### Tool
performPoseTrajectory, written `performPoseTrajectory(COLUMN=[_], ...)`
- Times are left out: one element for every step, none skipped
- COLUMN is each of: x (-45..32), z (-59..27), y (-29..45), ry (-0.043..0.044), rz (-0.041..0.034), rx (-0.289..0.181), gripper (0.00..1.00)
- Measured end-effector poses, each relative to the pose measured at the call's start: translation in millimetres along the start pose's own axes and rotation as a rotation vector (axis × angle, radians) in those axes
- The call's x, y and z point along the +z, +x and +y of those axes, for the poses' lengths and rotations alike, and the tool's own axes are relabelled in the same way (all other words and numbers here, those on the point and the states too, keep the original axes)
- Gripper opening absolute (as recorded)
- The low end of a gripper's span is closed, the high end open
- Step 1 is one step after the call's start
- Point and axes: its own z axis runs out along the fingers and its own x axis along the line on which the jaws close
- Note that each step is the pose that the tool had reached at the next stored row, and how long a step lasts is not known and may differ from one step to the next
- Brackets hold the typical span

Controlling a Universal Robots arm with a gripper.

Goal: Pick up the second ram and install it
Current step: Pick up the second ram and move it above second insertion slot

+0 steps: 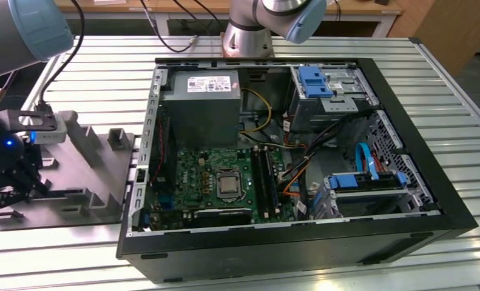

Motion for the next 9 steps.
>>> performPoseTrajectory(x=[0.0,0.0,0.0,0.0,0.0,0.0,0.0,0.0,0.0], z=[0.0,0.0,0.0,0.0,0.0,0.0,0.0,0.0,0.0], y=[0.0,0.0,0.0,0.0,0.0,0.0,0.0,0.0,0.0], ry=[-0.0001,0.0,0.0,-0.0001,0.0,-0.0001,-0.0001,0.0,-0.0001], rz=[0.0,0.0,0.0,0.0,0.0,0.0001,0.0,0.0,0.0001], rx=[0.0,0.0,-0.001,-0.001,-0.001,-0.001,-0.002,-0.002,-0.002], gripper=[0.13,0.12,0.12,0.12,0.12,0.12,0.12,0.12,0.12])
